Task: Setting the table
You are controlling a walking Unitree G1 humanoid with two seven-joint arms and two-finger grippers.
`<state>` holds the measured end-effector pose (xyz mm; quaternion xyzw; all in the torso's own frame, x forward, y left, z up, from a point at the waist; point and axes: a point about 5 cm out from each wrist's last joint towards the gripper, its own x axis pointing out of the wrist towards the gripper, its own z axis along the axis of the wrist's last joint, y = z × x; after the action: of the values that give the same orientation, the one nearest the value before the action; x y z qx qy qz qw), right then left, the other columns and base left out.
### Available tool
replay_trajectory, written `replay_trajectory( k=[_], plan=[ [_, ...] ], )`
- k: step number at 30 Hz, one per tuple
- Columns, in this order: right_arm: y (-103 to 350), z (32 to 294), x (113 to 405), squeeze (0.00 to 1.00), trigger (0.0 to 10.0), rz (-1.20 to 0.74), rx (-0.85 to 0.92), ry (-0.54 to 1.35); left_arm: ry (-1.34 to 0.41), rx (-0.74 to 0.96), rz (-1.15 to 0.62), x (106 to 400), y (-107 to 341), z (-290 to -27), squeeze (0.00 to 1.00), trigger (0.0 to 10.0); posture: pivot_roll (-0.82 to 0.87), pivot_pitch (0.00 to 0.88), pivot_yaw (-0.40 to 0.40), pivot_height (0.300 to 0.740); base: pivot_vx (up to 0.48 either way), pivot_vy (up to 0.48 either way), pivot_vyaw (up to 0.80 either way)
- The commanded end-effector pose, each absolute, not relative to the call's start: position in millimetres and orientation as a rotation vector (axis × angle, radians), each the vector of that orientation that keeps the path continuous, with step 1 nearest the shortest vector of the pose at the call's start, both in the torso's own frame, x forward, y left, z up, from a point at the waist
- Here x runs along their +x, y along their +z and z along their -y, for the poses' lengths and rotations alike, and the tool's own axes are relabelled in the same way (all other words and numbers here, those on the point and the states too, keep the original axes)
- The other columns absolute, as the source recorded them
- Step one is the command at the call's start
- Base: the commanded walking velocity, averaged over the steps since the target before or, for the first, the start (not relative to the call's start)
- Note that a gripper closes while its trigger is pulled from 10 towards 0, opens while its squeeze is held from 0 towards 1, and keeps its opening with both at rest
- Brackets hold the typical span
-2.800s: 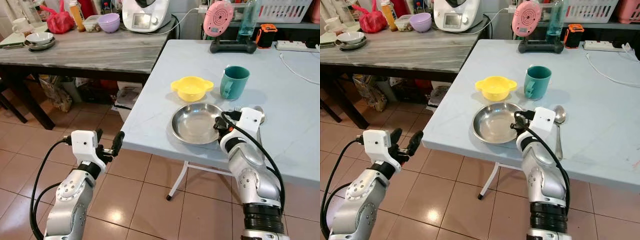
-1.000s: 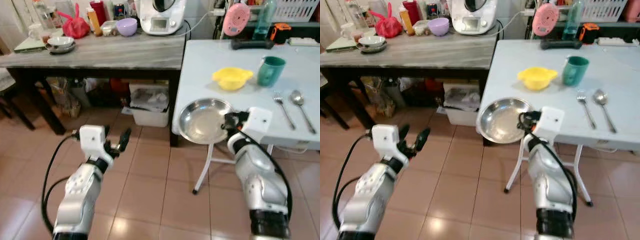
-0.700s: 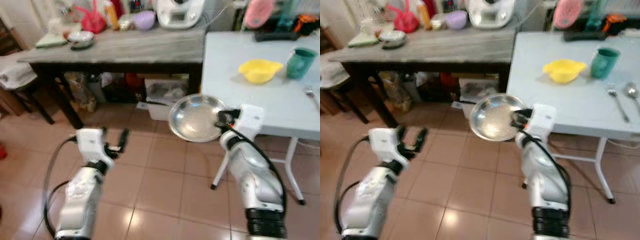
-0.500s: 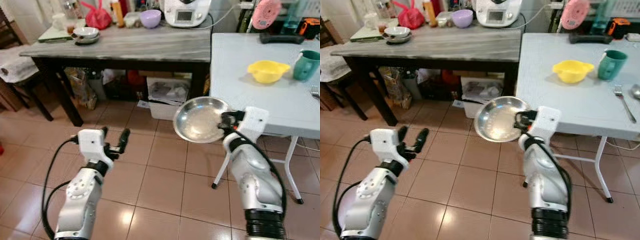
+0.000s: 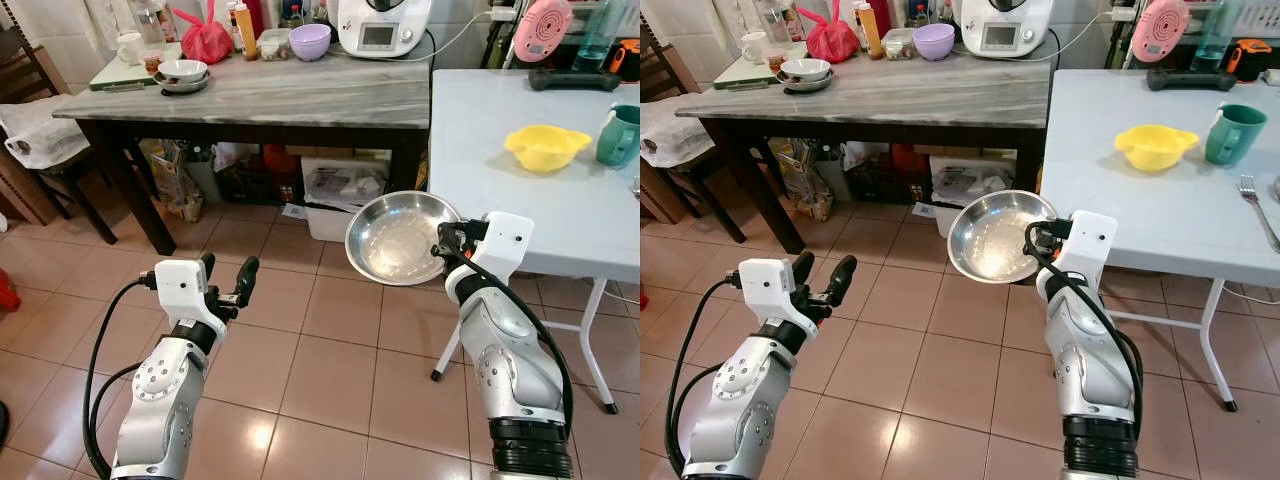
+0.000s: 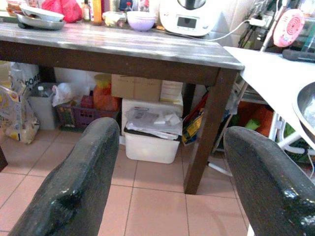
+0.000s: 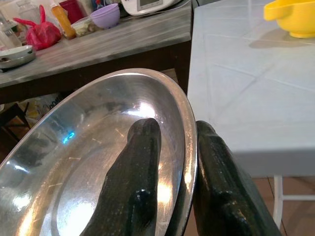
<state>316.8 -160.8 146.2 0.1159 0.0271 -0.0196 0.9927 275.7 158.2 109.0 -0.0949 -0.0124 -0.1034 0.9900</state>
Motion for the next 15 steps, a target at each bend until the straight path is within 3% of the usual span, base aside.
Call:
replay_trajectory(
  k=[1,15],
  plan=[
    [152.3,157.0,318.3,0.00,10.0,-0.030,0.234,-0.028,-0.207,-0.182,0.031,276.8,111.9,-160.8,0.00,10.0,-0.11,0.038,0.092,0.740,0.428,0.000,0.00],
    [151.3,156.4,318.7,0.00,10.0,-0.034,0.228,-0.024,-0.219,-0.179,0.015,274.9,108.3,-158.7,0.00,10.0,-0.11,0.041,0.088,0.740,0.457,0.000,0.00]
  ],
)
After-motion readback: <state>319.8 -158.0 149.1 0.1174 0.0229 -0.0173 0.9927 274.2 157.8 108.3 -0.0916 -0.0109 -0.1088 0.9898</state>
